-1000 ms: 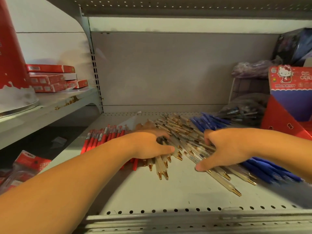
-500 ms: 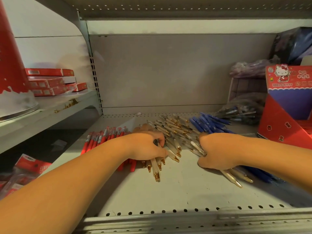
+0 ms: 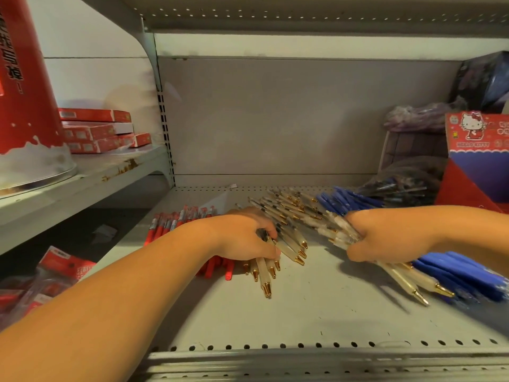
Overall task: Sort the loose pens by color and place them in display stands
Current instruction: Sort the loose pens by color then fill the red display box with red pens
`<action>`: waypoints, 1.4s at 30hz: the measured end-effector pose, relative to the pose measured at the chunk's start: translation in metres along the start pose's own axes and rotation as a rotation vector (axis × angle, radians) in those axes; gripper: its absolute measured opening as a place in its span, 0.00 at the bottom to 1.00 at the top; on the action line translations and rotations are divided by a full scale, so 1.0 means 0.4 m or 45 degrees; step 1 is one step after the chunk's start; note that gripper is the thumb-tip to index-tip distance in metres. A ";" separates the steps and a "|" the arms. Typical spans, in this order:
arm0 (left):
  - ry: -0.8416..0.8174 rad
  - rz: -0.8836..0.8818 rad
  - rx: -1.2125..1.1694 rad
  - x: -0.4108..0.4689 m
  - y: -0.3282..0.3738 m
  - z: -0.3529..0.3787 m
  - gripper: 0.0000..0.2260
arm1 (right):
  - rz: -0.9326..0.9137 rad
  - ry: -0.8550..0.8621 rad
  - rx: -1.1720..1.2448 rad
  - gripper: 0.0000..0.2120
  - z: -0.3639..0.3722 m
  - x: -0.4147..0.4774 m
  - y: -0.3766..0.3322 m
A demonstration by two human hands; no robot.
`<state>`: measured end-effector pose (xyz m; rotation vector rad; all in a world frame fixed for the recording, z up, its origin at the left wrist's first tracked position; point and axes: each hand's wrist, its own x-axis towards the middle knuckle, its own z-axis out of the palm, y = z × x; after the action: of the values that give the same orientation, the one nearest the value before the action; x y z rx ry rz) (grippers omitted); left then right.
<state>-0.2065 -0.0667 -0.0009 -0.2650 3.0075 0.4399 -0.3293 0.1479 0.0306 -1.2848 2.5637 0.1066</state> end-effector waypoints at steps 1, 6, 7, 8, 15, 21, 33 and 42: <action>0.004 0.008 0.006 -0.002 -0.001 -0.001 0.19 | 0.010 0.050 0.032 0.14 -0.011 -0.002 0.001; 0.072 0.027 -0.025 -0.009 -0.011 -0.018 0.16 | 0.005 0.223 0.135 0.16 -0.038 0.046 -0.084; 0.102 0.023 -0.037 -0.007 -0.012 -0.022 0.14 | -0.012 0.212 0.184 0.15 -0.036 0.070 -0.114; 0.143 0.004 -0.054 -0.004 -0.012 -0.026 0.12 | -0.024 0.191 0.258 0.13 -0.032 0.096 -0.144; 0.487 -0.162 -0.376 0.011 -0.025 -0.029 0.15 | -0.120 0.148 0.506 0.16 -0.009 0.186 -0.216; 0.458 -0.159 -0.199 0.021 -0.019 -0.006 0.15 | -0.325 0.338 0.287 0.19 0.014 0.118 -0.151; 0.313 -0.190 -0.089 0.072 -0.023 -0.005 0.21 | -0.728 0.252 0.058 0.44 0.075 0.091 -0.025; 0.080 -0.175 -0.056 0.129 -0.077 -0.021 0.33 | -0.738 0.323 0.076 0.47 0.091 0.091 -0.041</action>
<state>-0.2520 -0.1064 -0.0074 -0.4947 3.0174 0.4942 -0.3293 0.1166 -0.0132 -2.0638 2.2412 -0.2605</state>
